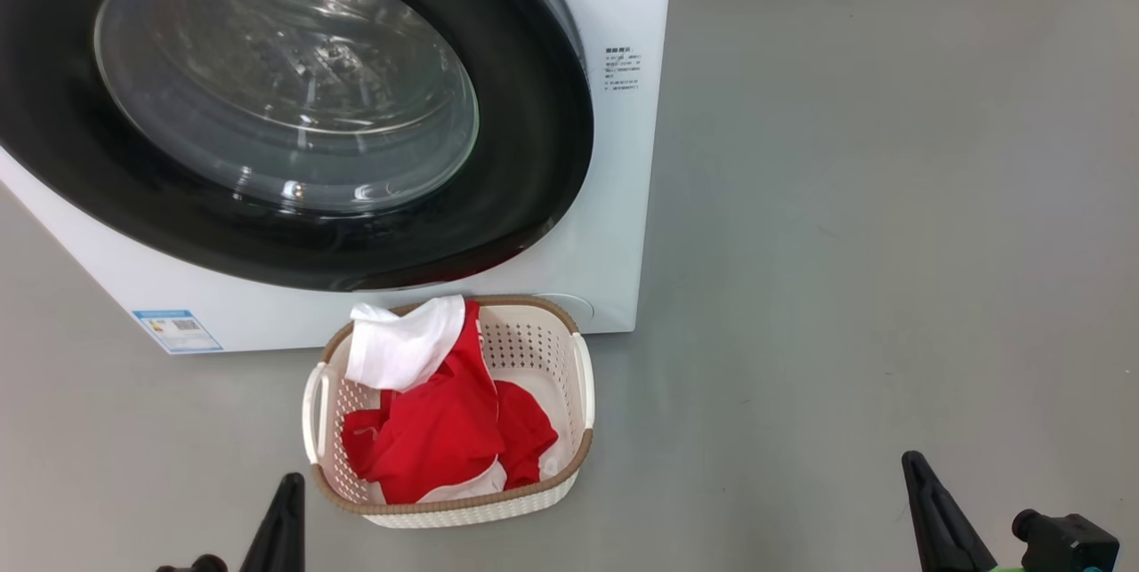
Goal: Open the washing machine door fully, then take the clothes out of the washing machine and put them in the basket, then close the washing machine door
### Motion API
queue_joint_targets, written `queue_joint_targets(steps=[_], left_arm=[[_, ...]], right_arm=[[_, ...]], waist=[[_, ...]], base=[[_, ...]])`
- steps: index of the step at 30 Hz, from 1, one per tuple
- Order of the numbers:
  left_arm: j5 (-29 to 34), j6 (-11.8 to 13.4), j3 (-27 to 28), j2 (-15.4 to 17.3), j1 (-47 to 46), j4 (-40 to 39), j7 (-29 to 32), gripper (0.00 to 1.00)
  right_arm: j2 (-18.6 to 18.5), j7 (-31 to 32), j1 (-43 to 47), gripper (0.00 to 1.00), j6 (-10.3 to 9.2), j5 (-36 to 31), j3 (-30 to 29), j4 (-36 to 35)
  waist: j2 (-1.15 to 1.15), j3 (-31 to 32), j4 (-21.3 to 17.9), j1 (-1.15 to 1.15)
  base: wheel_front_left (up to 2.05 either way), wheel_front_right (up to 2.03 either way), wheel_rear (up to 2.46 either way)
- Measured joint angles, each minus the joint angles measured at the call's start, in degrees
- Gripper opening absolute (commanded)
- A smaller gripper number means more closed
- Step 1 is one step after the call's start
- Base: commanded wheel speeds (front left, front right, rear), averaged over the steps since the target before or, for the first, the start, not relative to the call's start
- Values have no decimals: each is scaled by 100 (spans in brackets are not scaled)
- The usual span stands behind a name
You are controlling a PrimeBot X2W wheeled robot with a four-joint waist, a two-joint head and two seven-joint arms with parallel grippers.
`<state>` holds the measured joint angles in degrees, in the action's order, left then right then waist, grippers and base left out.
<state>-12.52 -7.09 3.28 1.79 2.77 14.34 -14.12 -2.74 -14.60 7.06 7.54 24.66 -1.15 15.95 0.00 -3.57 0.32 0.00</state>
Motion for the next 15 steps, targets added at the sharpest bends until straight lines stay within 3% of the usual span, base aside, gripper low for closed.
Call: queue_joint_targets(steps=[15], left_arm=[[-812, 0, 2, -27, -1, 46, 223, 0]], right_arm=[[12, 209, -5, 0, 0, 727, -11, 34]], waist=[[0, 39, -3, 2]], base=[[0, 0, 0]])
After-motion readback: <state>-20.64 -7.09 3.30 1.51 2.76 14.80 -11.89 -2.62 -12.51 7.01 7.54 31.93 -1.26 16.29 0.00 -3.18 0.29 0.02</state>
